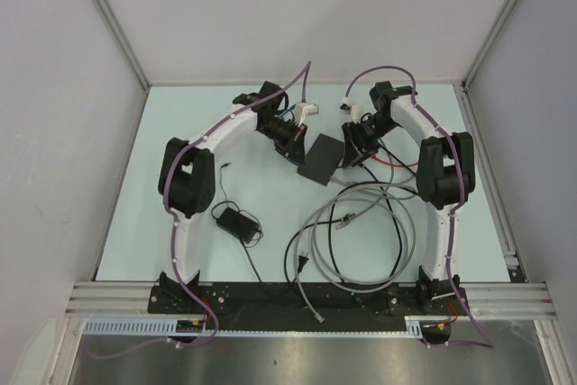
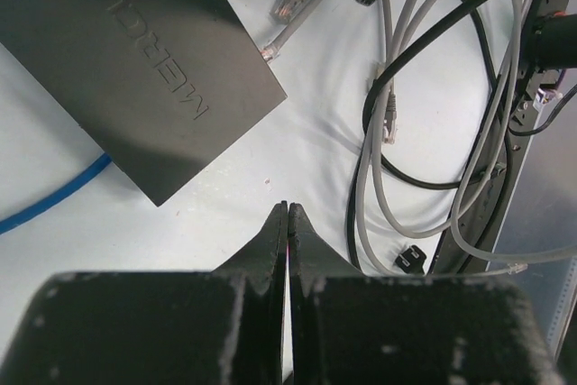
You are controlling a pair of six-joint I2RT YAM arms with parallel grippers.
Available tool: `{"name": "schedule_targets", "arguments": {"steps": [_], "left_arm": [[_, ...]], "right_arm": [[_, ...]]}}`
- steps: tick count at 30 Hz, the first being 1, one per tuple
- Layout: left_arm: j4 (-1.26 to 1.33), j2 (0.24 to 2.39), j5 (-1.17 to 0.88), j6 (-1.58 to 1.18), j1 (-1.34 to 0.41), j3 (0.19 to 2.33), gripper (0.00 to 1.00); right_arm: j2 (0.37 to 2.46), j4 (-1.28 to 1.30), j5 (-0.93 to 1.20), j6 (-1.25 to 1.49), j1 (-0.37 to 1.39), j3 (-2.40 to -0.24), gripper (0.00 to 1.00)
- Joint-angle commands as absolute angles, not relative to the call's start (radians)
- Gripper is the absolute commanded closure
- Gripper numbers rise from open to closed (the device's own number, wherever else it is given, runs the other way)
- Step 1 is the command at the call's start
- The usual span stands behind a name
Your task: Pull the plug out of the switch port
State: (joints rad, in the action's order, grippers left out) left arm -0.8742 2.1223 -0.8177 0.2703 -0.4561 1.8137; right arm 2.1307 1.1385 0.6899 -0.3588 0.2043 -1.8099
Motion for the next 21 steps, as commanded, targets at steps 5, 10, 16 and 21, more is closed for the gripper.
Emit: {"name": "schedule_targets", "arguments": {"steps": [5, 10, 16, 21], "left_arm": [[-0.864, 2.198, -0.832, 0.299, -0.480, 1.867, 1.00], [-0.882, 2.279, -0.802, 0.321, -0.480, 1.896, 1.00], [-0.876, 2.312, -0.805, 0.316, -0.479, 1.890, 1.00], [-0.891, 2.333, -0.795, 0.314, -0.488, 1.920, 1.00]], "right_arm": [[2.239, 1.124, 0.791, -0.408, 0.209, -1.841, 0.51], [2.298, 1.161, 0.831, -0.443, 0.196, -1.853, 0.51], [2.336, 1.146, 0.873, -0.436, 0.192, -1.847, 0.51], [2.361, 1.147, 0.936, -0.423, 0.196, -1.829, 0.52]]}}
